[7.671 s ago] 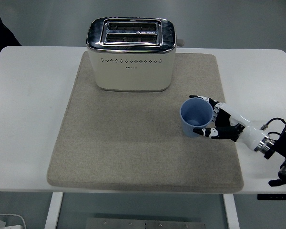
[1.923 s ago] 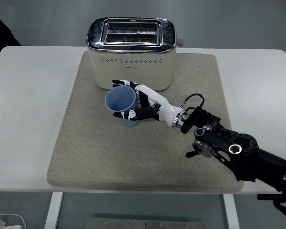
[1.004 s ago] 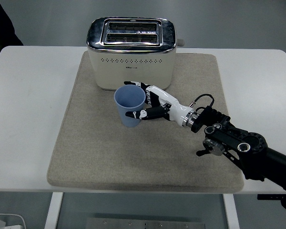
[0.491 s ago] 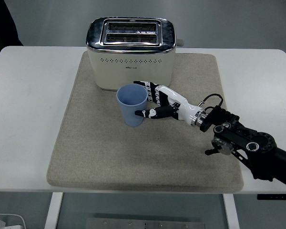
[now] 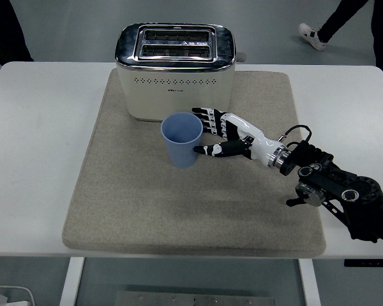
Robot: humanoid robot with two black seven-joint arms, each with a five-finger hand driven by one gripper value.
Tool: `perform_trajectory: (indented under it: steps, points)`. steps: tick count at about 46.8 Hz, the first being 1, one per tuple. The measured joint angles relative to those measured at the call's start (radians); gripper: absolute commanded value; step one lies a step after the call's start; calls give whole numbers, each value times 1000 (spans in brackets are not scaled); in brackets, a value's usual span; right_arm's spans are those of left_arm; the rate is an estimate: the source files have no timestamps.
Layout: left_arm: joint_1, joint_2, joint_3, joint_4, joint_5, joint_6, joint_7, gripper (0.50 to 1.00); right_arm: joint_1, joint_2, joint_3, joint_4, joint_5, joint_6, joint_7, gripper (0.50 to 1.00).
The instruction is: Put the water cup in front of the bread machine
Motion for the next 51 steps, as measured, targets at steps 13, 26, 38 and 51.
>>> perform_trajectory:
  steps: [13,26,38,51]
  points:
    - [0,0,0,0,0,0,0,1000,-2,-29,1,0,1,3,3,928]
    - [0,0,0,0,0,0,0,1000,-2,-85,10,0,23,24,3,928]
    - [0,0,0,0,0,0,0,1000,1,-149,64,1,32,80,4,928]
    - [0,0,1,-1,0,0,0,1000,-15,-192,143,0,33,102,-3,928]
